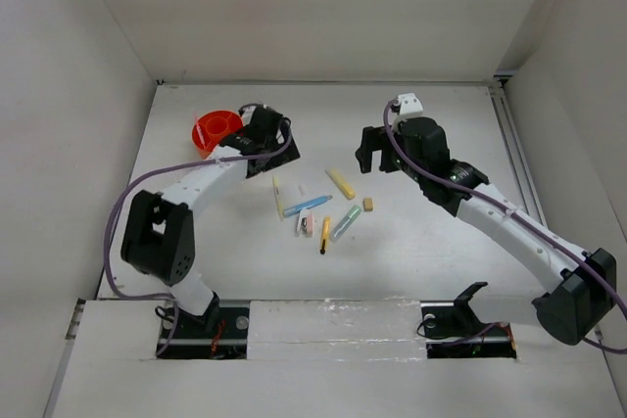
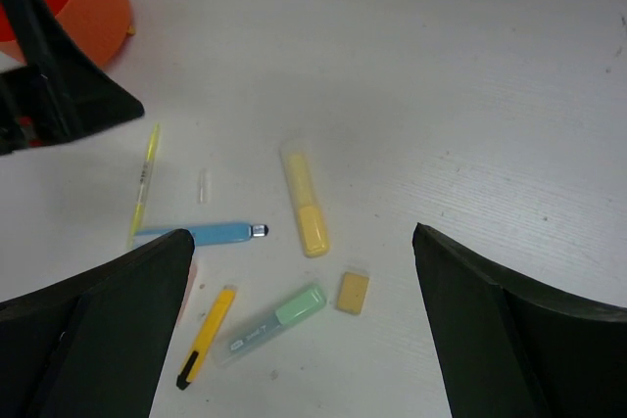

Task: Sort the stationery into containers
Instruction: Pick up the pen from the center of the board.

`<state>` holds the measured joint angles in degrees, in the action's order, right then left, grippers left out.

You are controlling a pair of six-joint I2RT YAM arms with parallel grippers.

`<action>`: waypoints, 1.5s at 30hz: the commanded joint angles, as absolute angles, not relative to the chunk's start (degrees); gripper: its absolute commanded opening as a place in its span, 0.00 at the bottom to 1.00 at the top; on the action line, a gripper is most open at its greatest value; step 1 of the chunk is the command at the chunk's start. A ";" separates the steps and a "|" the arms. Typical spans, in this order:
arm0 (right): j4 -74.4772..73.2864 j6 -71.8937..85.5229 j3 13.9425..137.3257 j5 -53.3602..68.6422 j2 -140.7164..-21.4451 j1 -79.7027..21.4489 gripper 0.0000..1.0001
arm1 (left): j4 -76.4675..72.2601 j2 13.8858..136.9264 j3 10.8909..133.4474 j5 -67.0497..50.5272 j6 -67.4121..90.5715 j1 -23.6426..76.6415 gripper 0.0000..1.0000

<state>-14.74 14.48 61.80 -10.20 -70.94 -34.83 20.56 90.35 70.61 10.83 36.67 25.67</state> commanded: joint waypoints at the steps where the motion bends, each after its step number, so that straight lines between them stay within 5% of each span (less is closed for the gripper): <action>1: -13.10 13.36 63.19 -9.41 -70.05 -34.45 1.00 | 22.32 91.93 67.95 12.13 40.60 26.37 0.96; 34: -7.03 14.41 60.03 -2.72 -67.85 -34.98 1.00 | 26.89 101.51 60.65 13.27 45.09 28.30 0.55; 42: -5.37 14.94 59.41 -1.05 -66.18 -34.98 1.00 | 28.56 104.85 61.26 13.27 45.09 27.77 0.25; 45: -4.67 14.94 59.41 0.17 -66.18 -34.98 1.00 | 28.56 104.24 60.56 13.80 45.09 27.77 0.02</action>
